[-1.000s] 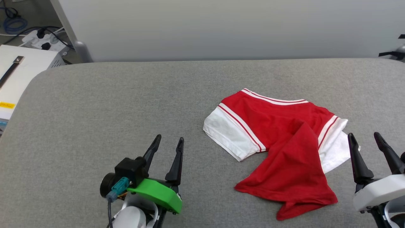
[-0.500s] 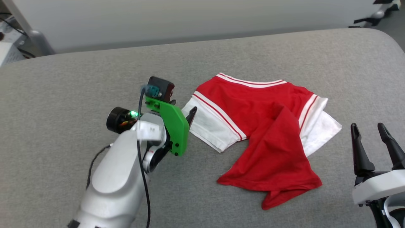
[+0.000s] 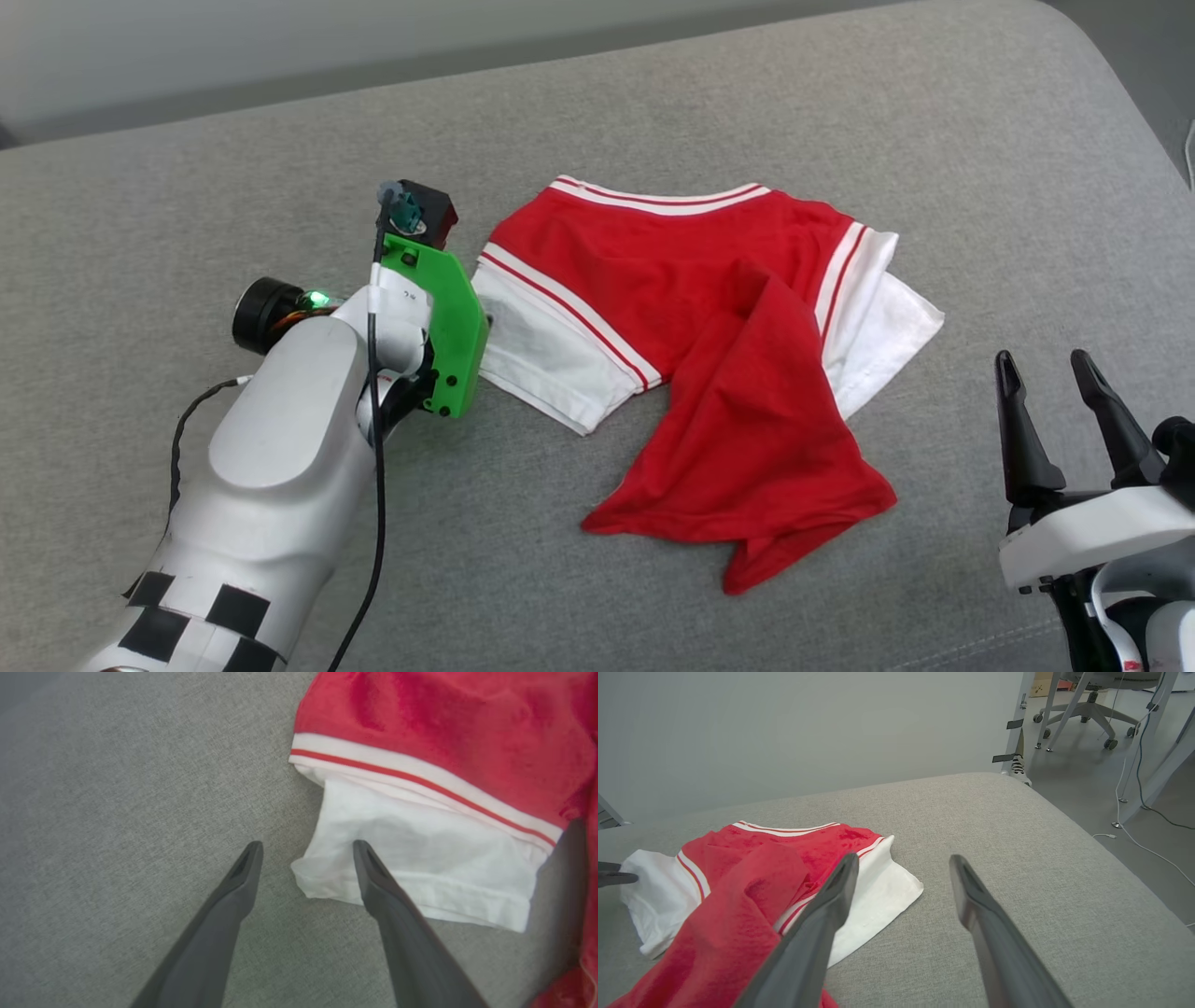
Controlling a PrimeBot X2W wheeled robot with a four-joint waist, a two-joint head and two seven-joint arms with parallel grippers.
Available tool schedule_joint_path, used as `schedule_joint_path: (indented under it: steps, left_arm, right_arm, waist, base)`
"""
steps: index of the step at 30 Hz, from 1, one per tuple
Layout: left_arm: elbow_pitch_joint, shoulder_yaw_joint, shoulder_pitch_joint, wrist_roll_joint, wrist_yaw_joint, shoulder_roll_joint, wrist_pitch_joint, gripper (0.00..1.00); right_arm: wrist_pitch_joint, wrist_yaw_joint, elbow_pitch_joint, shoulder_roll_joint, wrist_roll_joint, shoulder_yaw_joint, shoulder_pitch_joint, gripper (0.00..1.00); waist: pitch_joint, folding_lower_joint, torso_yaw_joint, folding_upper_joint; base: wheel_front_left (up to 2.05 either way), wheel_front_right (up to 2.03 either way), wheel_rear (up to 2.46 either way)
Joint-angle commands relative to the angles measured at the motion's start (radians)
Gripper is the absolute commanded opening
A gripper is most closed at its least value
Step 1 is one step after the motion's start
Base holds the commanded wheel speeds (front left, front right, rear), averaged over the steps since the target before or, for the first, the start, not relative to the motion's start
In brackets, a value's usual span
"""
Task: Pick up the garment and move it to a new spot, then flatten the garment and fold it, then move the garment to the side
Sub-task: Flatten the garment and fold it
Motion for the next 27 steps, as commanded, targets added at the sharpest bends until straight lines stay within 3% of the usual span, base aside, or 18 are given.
schedule_joint_path:
  steps: [1, 8, 9, 10, 15, 27]
  left_arm:
    - [0.020, -0.003, -0.017, 0.002, 0.003, 0.004, 0.000, 1.00]
    - [0.107, -0.024, -0.007, -0.009, 0.000, -0.007, -0.008, 1.00]
    - [0.119, -0.032, -0.001, -0.016, -0.001, -0.010, -0.001, 0.37]
    - [0.125, -0.039, 0.004, -0.027, -0.003, -0.012, 0.002, 0.00]
    - [0.136, -0.036, 0.011, -0.071, -0.006, -0.004, -0.029, 0.00]
    - [0.090, 0.055, 0.051, -0.132, 0.001, 0.120, -0.156, 0.00]
  right_arm:
    - [-0.009, -0.001, 0.007, 0.004, -0.001, 0.004, -0.021, 1.00]
    - [-0.018, -0.001, 0.025, 0.005, -0.002, 0.009, -0.032, 1.00]
    - [-0.019, -0.001, 0.028, 0.005, -0.002, 0.007, -0.033, 1.00]
    - [-0.019, -0.001, 0.029, 0.004, -0.003, 0.005, -0.033, 1.00]
    - [-0.010, -0.001, 0.036, -0.004, -0.011, -0.002, -0.033, 1.00]
    - [0.068, -0.001, 0.045, -0.024, -0.025, -0.037, 0.013, 1.00]
  waist:
    - [0.026, 0.0000, -0.025, -0.0001]
    - [0.043, 0.0000, -0.031, -0.0001]
    - [0.044, 0.0000, -0.029, -0.0001]
    - [0.045, 0.0000, -0.026, -0.0001]
    - [0.028, 0.0000, -0.001, -0.0001]
    - [-0.055, 0.0000, 0.093, -0.0001]
  base:
    - [0.00, 0.00, 0.00]
    - [0.00, 0.00, 0.00]
    - [0.00, 0.00, 0.00]
    - [0.00, 0.00, 0.00]
    - [0.00, 0.00, 0.00]
    - [0.00, 0.00, 0.00]
